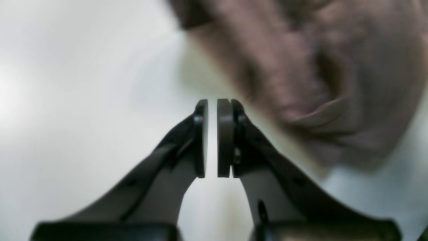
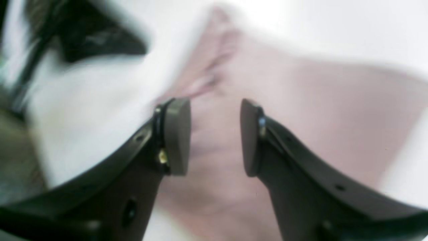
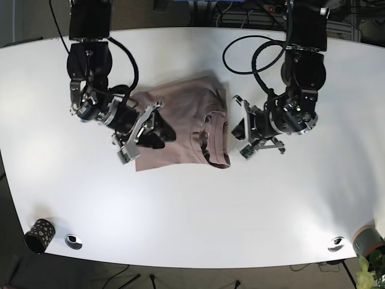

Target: Fold the T-shirt properly

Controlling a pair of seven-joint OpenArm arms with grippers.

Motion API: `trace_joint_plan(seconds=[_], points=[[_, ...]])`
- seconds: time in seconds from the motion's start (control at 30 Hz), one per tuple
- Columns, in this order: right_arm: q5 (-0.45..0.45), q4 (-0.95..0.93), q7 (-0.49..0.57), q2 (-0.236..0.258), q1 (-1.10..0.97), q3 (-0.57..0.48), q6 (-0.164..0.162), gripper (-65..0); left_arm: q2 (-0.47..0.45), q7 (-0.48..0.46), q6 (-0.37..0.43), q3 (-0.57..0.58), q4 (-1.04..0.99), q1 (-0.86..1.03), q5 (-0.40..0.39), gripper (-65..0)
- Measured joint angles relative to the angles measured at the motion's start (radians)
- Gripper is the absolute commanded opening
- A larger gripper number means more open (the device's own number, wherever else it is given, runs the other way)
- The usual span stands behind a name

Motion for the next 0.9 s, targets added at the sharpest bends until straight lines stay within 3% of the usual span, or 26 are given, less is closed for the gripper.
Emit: trace_joint_plan(seconds=[0.27, 0.4, 0.7, 0.9], points=[[-0.004, -0.284, 0.008, 0.034, 0.208, 0.052, -0.005, -42.8, 0.097, 0.0, 0.001, 0.138, 0.0, -0.033, 0.004, -61.4], [-0.008, -0.437, 0.077, 0.036, 0.283, 0.041, 0.002, -43.0, 0.133, -0.002, 0.0, 0.198, -0.003, -0.031, -0.005, -61.4], [-0.299, -0.651, 0.306, -0.013, 0.308, 0.05, 0.002, -51.4, 0.15, -0.002, 0.0, 0.207, -0.118, -0.014, -0.002, -61.4], [-0.33, -0.704, 0.36, -0.015, 0.288, 0.049, 0.01, -51.5, 0.103, -0.04, -0.006, 0.151, -0.232, -0.016, -0.043, -61.4]])
